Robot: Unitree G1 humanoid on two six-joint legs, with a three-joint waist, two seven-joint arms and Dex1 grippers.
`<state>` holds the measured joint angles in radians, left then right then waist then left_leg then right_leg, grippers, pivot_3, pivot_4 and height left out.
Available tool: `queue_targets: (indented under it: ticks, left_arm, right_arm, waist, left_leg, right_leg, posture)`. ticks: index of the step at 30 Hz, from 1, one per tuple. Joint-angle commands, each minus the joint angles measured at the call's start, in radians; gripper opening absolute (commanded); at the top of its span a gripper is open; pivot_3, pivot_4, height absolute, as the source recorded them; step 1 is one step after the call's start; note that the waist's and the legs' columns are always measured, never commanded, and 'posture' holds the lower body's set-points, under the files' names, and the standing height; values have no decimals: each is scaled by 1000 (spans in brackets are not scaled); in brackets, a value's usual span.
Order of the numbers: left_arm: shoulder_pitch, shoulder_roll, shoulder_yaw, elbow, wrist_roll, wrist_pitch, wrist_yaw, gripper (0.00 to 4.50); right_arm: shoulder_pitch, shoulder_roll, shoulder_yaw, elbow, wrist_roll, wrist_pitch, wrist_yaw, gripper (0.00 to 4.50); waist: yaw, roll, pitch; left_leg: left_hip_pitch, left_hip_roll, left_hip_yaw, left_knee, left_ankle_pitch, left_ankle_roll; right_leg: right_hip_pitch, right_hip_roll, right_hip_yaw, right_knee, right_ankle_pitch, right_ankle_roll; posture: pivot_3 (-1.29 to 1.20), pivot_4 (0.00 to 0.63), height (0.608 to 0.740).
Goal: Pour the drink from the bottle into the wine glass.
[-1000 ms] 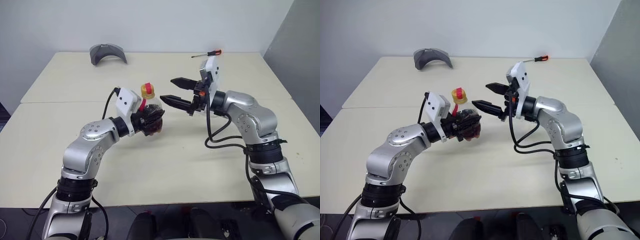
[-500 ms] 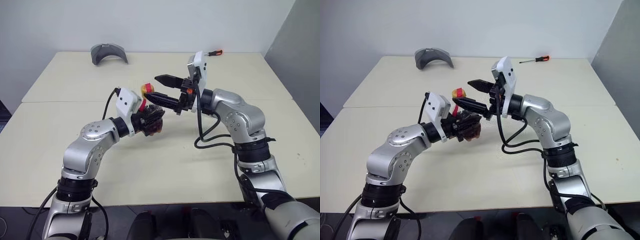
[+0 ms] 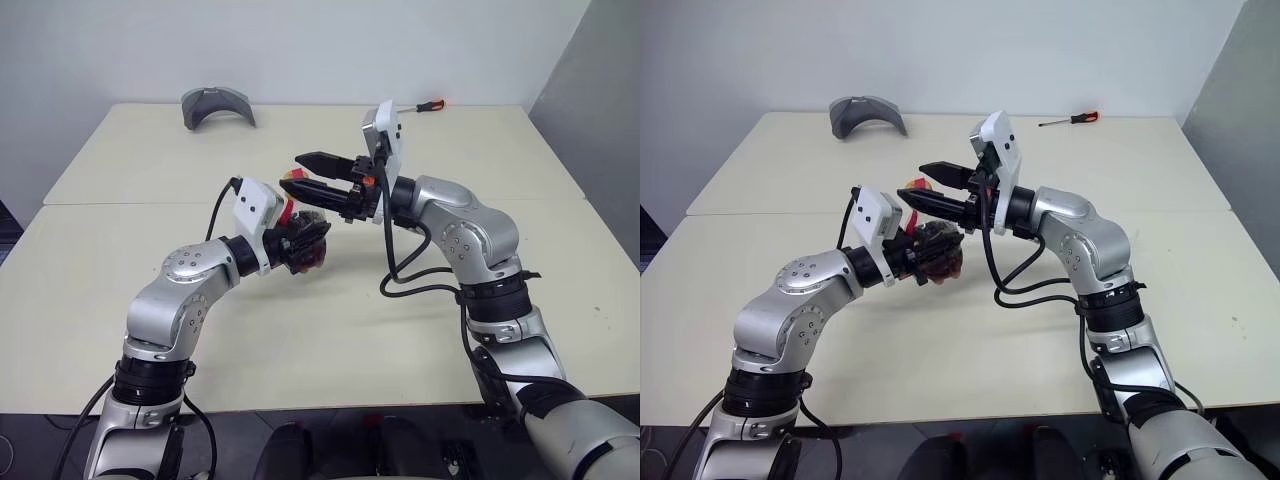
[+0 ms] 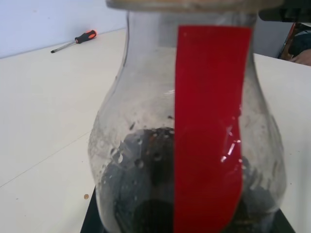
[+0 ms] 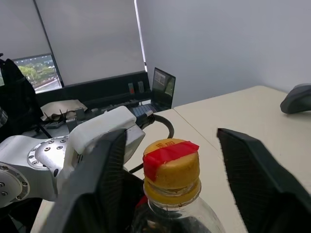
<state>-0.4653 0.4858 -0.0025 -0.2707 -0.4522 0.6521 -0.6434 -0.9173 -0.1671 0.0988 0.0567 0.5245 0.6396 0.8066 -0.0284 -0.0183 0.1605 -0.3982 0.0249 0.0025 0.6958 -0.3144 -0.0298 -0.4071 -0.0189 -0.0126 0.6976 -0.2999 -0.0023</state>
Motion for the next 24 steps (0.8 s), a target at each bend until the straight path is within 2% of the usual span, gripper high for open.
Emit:
queue_targets:
  ticks: [1, 2, 3, 10, 15, 24]
  left_arm:
    - [-16, 1, 10, -50, -12, -9, -1, 1420]
    - [-17, 0, 9, -49, -12, -9, -1, 1420]
    - [-18, 0, 8, -47, -11, -10, -1, 1420]
    - [-23, -3, 3, -43, -10, -12, -3, 1420]
    - [-16, 7, 2, -42, -13, -22, -22, 1420]
    - [63, 95, -4, -86, -20, -112, -178, 1420]
  right_arm:
    - [-25, 0, -10, -20, 3, -23, 8, 1511]
    - [-24, -1, -10, -21, 3, -23, 8, 1157]
    - [-23, -3, -10, -23, 3, -23, 9, 1124]
    - [-21, -15, -8, -29, -5, -29, 8, 1124]
    - [-44, -42, -16, -17, 15, -20, 59, 1124]
    - [-85, -101, -38, -8, 73, 33, 170, 1124]
  waist:
    - [0, 0, 0]
    - [0, 0, 0]
    - [0, 0, 0]
    - [0, 0, 0]
    - [0, 0, 0]
    - [-1, 0, 0]
  left_leg:
    - [0, 0, 0, 0, 0, 0]
    - [0, 0, 0, 0, 0, 0]
    - [0, 0, 0, 0, 0, 0]
    - [0, 0, 0, 0, 0, 0]
    - [0, 0, 0, 0, 0, 0]
    - [0, 0, 0, 0, 0, 0]
  right_leg:
    - [0, 0, 0, 0, 0, 0]
    - [0, 0, 0, 0, 0, 0]
    - [0, 0, 0, 0, 0, 0]
    - [0, 0, 0, 0, 0, 0]
    - [0, 0, 0, 0, 0, 0]
    - [0, 0, 0, 0, 0, 0]
  posture:
    - [0, 150, 740]
    - [0, 150, 740]
    - [0, 150, 740]
    - [0, 150, 740]
    - [0, 150, 740]
    - [0, 150, 740]
